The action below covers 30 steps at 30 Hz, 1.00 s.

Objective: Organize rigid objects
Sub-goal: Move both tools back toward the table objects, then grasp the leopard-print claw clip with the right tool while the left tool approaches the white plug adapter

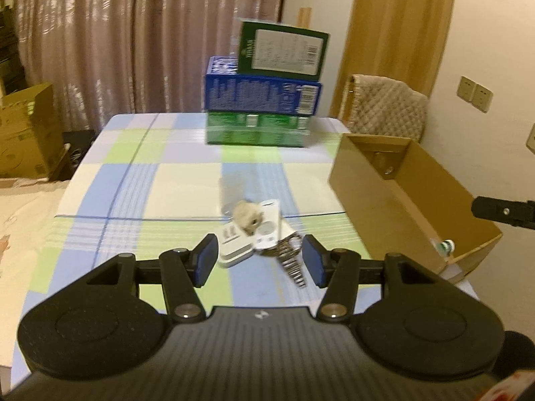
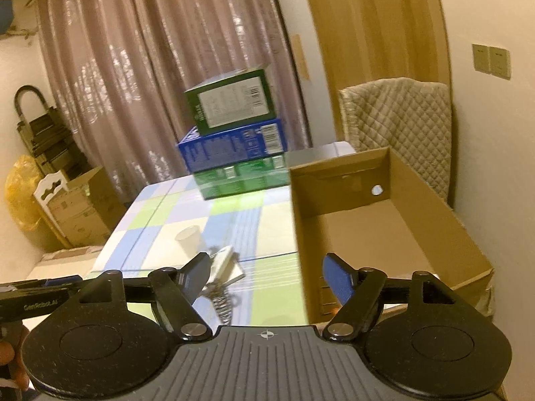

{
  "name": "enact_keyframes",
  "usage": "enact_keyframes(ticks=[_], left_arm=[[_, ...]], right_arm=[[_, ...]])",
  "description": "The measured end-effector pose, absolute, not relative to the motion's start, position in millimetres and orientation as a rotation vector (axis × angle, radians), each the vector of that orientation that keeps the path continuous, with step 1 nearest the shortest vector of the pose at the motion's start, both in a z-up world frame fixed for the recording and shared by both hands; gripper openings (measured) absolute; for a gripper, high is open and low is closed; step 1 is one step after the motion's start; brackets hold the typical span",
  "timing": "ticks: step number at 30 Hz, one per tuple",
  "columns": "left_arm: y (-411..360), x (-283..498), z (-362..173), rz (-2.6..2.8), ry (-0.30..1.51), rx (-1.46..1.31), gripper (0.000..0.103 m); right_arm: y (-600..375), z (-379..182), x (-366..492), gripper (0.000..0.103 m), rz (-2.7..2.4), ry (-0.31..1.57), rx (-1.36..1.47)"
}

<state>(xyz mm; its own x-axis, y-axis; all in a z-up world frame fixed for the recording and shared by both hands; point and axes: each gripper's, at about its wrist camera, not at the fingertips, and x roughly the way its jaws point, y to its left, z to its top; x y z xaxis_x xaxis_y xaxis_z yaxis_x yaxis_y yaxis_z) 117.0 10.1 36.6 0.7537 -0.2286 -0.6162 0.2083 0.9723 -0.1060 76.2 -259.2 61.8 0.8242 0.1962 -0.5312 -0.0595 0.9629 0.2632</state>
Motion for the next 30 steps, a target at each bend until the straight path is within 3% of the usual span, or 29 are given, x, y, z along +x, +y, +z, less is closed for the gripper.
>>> enact_keyframes(ticks=[22, 30], left_arm=[[40.1, 117.3, 22.8, -0.205, 0.697, -0.048, 0.056], [45.7, 131.9, 7.7, -0.198, 0.728, -0.023, 0.066]], right_arm=[[-194.4, 20.7, 81.4, 0.073, 0.25, 0.675, 0.152], [-181.1, 4.5, 97.9, 0.073, 0.262, 0.711, 0.129]])
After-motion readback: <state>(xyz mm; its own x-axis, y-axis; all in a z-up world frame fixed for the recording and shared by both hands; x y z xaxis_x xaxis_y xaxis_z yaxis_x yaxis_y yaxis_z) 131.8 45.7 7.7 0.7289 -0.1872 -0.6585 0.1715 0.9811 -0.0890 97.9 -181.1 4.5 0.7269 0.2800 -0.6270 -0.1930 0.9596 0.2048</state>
